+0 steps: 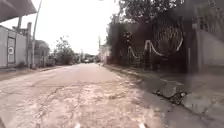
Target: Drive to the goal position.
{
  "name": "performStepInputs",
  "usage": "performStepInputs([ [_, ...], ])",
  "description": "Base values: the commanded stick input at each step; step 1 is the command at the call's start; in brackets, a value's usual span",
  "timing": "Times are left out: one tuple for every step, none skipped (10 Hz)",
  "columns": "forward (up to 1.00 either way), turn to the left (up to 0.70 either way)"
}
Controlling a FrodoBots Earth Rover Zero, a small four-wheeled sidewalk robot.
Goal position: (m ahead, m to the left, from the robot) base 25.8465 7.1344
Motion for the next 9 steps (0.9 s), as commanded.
performStepInputs([
  [0.7,0.0],
  [0.7,0.0],
  [0.7,0.0],
  [0.7,0.0],
  [0.7,0.0],
  [0.7,0.0],
  [0.7,0.0],
  [0.7,0.0],
  [0.7,0.0],
])
